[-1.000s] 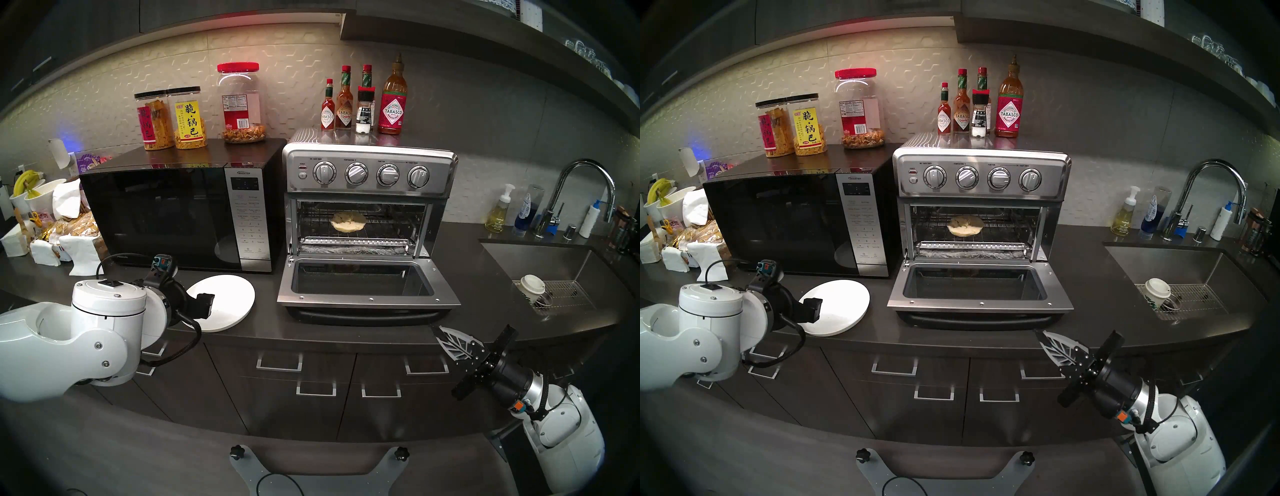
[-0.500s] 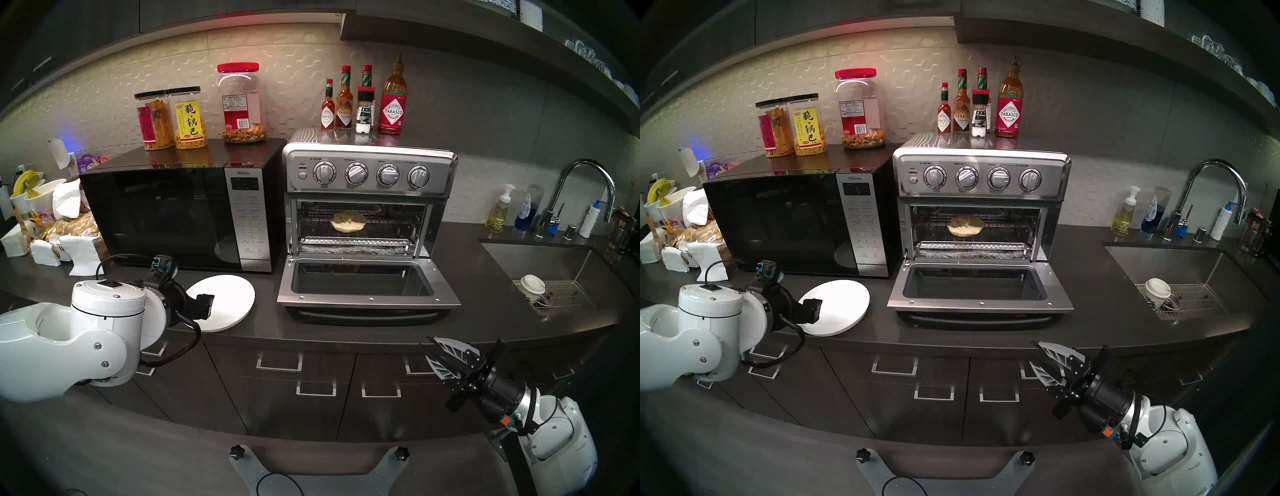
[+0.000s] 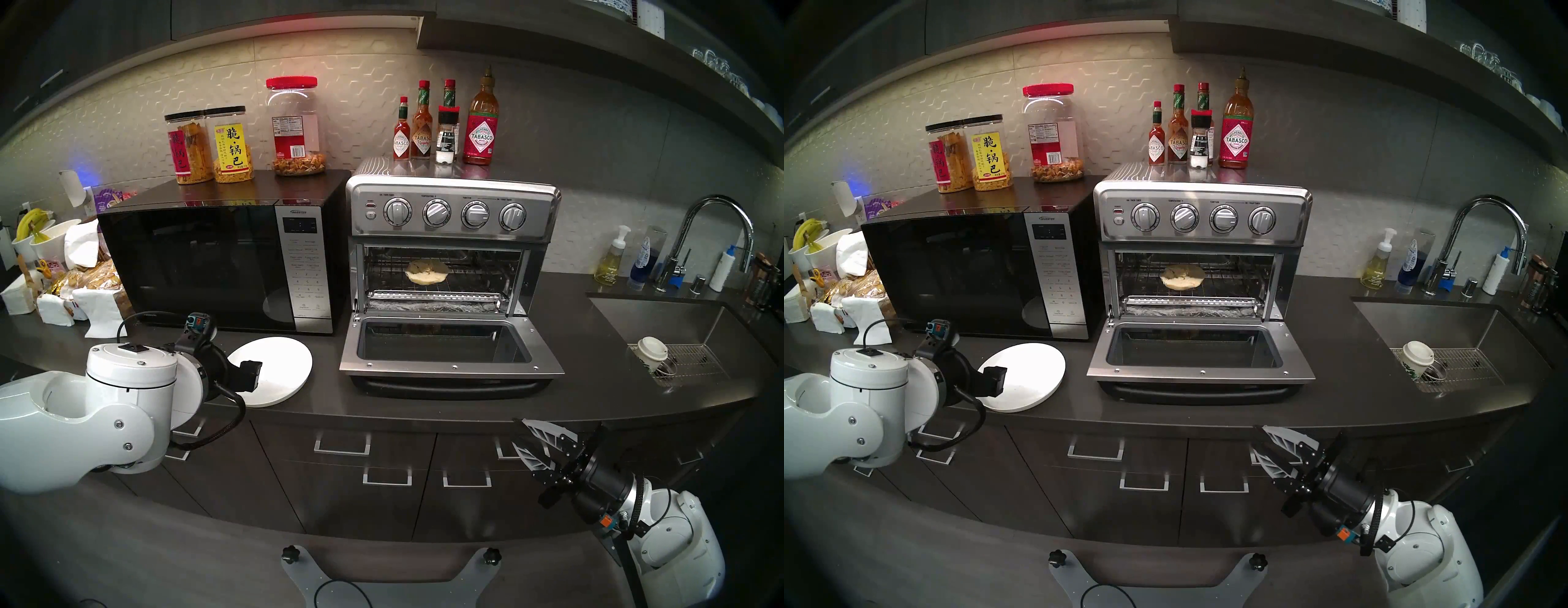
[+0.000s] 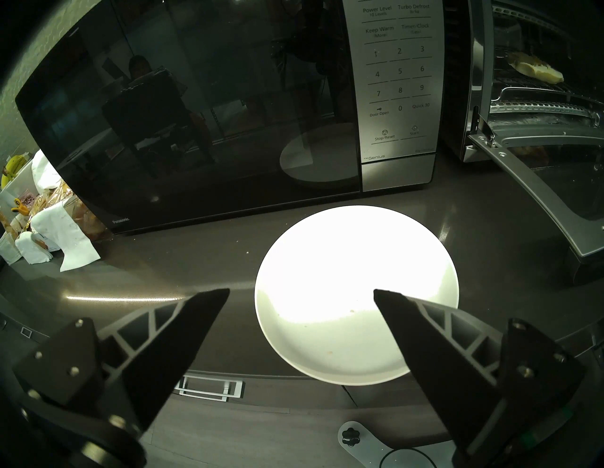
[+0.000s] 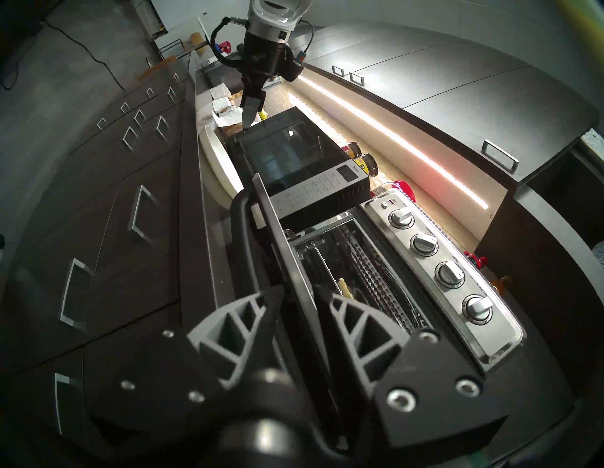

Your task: Open the oven and place the bagel inside on the rack

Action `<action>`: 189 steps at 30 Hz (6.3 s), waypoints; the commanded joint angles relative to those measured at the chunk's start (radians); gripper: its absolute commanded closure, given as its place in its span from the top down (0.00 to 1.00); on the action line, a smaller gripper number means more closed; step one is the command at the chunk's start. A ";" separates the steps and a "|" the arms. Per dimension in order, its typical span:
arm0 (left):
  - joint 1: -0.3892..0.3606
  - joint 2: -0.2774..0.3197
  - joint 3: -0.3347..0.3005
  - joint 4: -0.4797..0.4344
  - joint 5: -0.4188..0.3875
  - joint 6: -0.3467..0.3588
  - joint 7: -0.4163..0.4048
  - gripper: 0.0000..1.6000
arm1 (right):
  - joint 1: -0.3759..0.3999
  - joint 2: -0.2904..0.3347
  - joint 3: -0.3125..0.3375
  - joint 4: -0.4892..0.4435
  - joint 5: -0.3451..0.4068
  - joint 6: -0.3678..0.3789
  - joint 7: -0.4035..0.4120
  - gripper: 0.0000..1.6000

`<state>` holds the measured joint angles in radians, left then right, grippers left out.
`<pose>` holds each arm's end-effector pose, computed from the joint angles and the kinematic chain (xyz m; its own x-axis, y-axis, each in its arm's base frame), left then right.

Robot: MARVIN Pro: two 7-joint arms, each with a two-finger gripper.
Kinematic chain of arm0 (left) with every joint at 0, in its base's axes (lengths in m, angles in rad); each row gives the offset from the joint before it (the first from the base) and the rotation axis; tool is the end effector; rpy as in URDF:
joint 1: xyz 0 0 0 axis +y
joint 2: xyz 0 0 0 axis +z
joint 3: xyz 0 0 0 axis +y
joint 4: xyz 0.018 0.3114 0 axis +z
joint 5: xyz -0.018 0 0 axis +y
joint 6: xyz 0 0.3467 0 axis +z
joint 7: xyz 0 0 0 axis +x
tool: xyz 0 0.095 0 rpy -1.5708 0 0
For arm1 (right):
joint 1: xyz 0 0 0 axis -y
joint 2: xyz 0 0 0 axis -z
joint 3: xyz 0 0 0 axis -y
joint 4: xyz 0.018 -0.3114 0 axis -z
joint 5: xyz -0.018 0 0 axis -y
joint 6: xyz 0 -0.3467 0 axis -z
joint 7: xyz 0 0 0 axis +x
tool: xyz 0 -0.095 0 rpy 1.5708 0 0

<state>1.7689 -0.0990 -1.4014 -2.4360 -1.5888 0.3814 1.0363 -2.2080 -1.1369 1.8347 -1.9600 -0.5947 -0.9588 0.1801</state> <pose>0.3160 0.0697 -0.1502 0.5750 -0.1850 0.7970 0.0243 -0.9698 -0.2427 0.2453 -0.0919 -0.3018 -0.7291 0.5584 0.3956 0.2457 -0.3259 0.9129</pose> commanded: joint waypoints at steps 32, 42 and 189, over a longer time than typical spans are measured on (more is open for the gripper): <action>0.092 -0.001 -0.115 -0.007 0.010 0.000 -0.018 1.00 | 0.206 0.045 -0.084 0.067 -0.126 -0.001 -0.013 0.55; 0.121 -0.001 -0.145 -0.007 0.012 0.001 -0.023 1.00 | 0.242 0.061 -0.102 0.090 -0.141 -0.001 -0.006 0.79; 0.490 -0.312 -0.607 -0.007 0.226 0.248 -0.346 1.00 | 0.626 0.068 -0.301 0.187 -0.178 0.118 0.190 0.00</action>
<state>2.2632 -0.4059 -1.9887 -2.4361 -1.3731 0.6323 0.6923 -1.6645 -1.0682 1.5267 -1.7586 -0.7921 -0.8588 0.3594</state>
